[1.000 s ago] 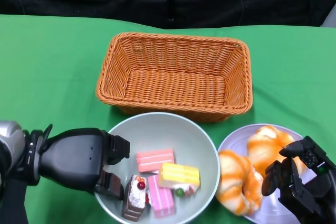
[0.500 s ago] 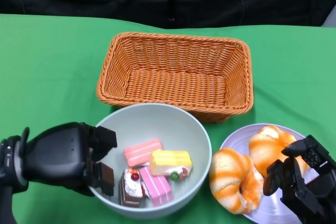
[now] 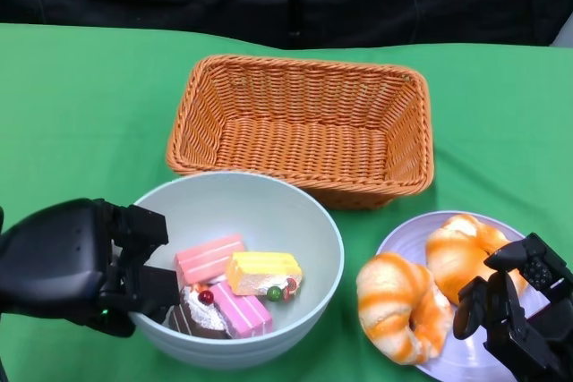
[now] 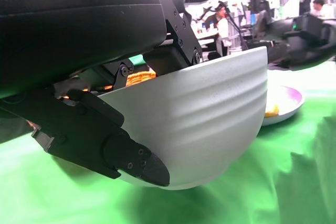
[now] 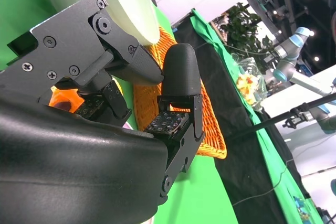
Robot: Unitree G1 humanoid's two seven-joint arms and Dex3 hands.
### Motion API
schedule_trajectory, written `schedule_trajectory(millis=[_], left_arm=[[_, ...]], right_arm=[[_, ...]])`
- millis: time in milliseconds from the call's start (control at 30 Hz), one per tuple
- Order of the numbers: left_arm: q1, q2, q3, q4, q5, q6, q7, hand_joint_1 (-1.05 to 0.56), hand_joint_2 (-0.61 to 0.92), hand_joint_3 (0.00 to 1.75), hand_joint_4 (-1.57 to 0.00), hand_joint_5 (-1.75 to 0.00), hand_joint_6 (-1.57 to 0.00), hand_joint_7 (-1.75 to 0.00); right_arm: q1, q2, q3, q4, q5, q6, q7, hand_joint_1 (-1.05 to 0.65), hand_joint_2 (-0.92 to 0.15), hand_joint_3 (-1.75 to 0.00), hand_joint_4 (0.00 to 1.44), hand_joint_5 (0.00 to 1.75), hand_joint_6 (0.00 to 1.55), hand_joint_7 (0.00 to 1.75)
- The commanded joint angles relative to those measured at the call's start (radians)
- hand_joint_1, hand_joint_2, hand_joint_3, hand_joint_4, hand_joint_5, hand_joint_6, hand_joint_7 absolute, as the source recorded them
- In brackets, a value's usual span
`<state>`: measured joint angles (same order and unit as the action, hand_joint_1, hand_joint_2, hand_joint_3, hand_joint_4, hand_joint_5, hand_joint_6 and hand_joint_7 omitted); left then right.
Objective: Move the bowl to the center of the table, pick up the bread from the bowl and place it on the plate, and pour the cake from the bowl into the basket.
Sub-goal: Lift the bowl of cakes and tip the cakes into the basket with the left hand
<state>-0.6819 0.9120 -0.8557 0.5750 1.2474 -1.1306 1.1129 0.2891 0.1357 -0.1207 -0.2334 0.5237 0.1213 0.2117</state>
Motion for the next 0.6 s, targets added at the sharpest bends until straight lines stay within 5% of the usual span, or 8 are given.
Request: schedule_trajectory(millis=[33, 167, 267, 300, 367, 433, 500, 600], left_arm=[[0.031, 0.034, 0.069, -0.043, -0.022, -0.010, -0.030, -0.15, 0.79, 0.10, -0.91, -1.70, -0.92, -1.34], [0.076, 0.054, 0.162, -0.088, -0.098, -0.054, -0.109, -0.21, 0.74, 0.03, -0.92, -1.68, -1.06, -0.98], [0.112, 0.058, 0.233, -0.112, -0.168, -0.086, -0.185, -0.15, 0.82, 0.07, -0.93, -1.65, -0.95, -1.28], [0.126, 0.056, 0.258, -0.120, -0.191, -0.094, -0.208, -0.12, 0.83, 0.14, -0.92, -1.69, -0.87, -1.50], [0.149, 0.049, 0.300, -0.132, -0.224, -0.107, -0.253, -0.09, 0.62, 0.63, -0.91, -1.72, -0.79, -1.69], [0.177, 0.041, 0.346, -0.154, -0.263, -0.121, -0.290, -0.09, 0.53, 0.80, -0.91, -1.73, -0.78, -1.73], [0.210, 0.026, 0.400, -0.182, -0.315, -0.134, -0.322, -0.33, 0.74, 0.67, -0.92, -1.74, -0.78, -1.74], [0.240, 0.002, 0.457, -0.193, -0.365, -0.150, -0.385, -0.23, 0.41, 1.21, -0.95, -1.75, -0.79, -1.75]], right_arm=[[0.006, -0.015, -0.014, -0.021, 0.011, 0.010, -0.009, -0.08, -0.57, -1.17, 0.91, 1.75, 0.77, 1.63], [0.008, -0.015, -0.016, -0.037, 0.013, 0.027, -0.022, -0.08, -0.58, -1.17, 0.91, 1.75, 0.77, 1.64], [0.007, -0.018, -0.020, -0.038, 0.017, 0.032, -0.020, -0.08, -0.58, -1.17, 0.91, 1.75, 0.77, 1.64], [0.007, -0.019, -0.021, -0.039, 0.017, 0.034, -0.020, -0.08, -0.58, -1.16, 0.91, 1.75, 0.77, 1.64], [0.006, -0.020, -0.022, -0.040, 0.018, 0.036, -0.020, -0.08, -0.58, -1.16, 0.91, 1.75, 0.77, 1.64], [0.005, -0.023, -0.026, -0.039, 0.024, 0.039, -0.016, -0.08, -0.58, -1.15, 0.91, 1.75, 0.77, 1.64], [0.002, -0.029, -0.033, -0.038, 0.035, 0.044, -0.010, -0.08, -0.58, -1.15, 0.91, 1.75, 0.77, 1.64], [0.001, -0.034, -0.034, -0.038, 0.037, 0.046, -0.008, -0.08, -0.57, -1.16, 0.91, 1.75, 0.77, 1.64]])
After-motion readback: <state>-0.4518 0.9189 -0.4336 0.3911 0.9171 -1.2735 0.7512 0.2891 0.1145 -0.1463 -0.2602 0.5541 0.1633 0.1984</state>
